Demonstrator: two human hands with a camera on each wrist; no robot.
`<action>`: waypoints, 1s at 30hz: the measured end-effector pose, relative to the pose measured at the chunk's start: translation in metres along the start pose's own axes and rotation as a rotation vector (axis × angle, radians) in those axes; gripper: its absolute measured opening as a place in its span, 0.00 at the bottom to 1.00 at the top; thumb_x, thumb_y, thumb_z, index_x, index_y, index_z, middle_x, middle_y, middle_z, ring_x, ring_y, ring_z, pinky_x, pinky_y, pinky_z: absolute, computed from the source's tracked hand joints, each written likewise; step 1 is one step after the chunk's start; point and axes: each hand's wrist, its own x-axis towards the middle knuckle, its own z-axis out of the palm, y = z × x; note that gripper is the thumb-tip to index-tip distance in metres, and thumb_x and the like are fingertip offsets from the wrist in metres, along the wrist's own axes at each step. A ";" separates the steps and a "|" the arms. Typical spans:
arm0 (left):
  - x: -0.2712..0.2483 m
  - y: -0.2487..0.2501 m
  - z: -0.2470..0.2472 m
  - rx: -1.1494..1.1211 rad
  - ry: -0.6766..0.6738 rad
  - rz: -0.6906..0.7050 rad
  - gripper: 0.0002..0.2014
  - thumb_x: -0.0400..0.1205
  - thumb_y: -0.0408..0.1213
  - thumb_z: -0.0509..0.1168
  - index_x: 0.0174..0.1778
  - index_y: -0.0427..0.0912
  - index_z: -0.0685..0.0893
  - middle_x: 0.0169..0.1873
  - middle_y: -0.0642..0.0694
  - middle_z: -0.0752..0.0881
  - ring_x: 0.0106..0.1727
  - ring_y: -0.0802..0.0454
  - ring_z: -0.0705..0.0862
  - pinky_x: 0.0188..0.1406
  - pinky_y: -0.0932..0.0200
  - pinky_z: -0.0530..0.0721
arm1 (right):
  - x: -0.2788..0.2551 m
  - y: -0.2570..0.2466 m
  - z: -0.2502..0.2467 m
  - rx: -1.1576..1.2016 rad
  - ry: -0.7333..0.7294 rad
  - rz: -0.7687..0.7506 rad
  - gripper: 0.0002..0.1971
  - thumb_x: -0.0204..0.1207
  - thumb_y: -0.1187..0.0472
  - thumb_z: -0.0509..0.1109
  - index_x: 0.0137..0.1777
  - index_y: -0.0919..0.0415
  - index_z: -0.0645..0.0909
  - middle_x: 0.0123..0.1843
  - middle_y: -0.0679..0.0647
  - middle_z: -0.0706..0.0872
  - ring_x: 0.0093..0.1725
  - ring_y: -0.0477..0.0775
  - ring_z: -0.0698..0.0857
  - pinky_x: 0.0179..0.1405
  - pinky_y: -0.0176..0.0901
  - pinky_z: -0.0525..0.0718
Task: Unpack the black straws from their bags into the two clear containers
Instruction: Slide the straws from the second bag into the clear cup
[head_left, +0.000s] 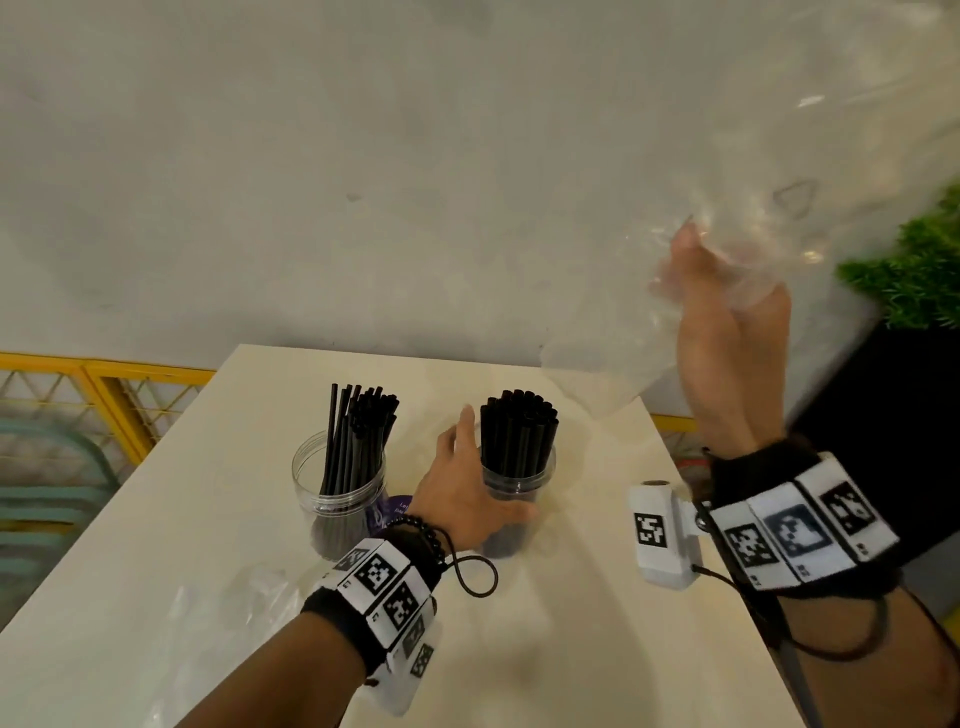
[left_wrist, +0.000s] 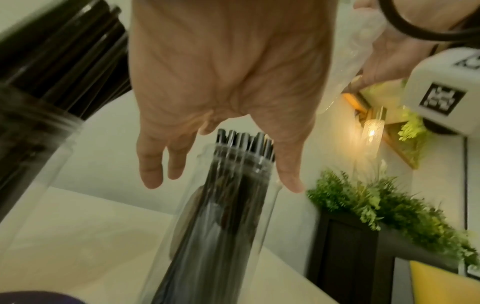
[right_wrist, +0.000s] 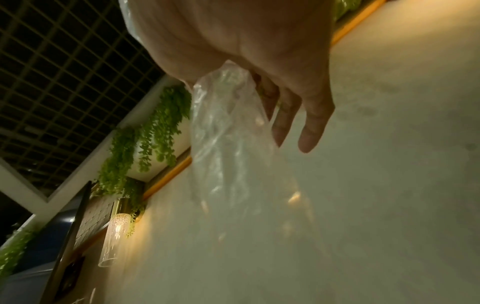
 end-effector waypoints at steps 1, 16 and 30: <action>-0.006 0.002 -0.004 0.004 0.004 0.003 0.65 0.66 0.50 0.81 0.86 0.44 0.39 0.85 0.44 0.53 0.83 0.47 0.63 0.77 0.53 0.68 | -0.003 -0.005 -0.006 -0.032 -0.001 -0.029 0.24 0.84 0.46 0.64 0.47 0.72 0.83 0.38 0.54 0.82 0.37 0.42 0.79 0.37 0.32 0.76; -0.129 -0.030 -0.041 -0.288 -0.329 0.137 0.15 0.80 0.37 0.70 0.61 0.57 0.80 0.37 0.49 0.90 0.34 0.53 0.88 0.38 0.65 0.83 | -0.181 0.032 -0.024 0.090 -0.375 0.949 0.16 0.75 0.49 0.76 0.38 0.61 0.80 0.32 0.65 0.77 0.22 0.55 0.74 0.22 0.41 0.68; -0.141 -0.121 -0.086 0.282 -0.790 0.098 0.15 0.77 0.47 0.72 0.59 0.53 0.86 0.41 0.55 0.91 0.40 0.68 0.84 0.46 0.79 0.77 | -0.169 0.053 -0.057 -0.826 -0.323 0.557 0.10 0.74 0.55 0.79 0.43 0.55 0.80 0.35 0.50 0.87 0.39 0.61 0.89 0.46 0.53 0.84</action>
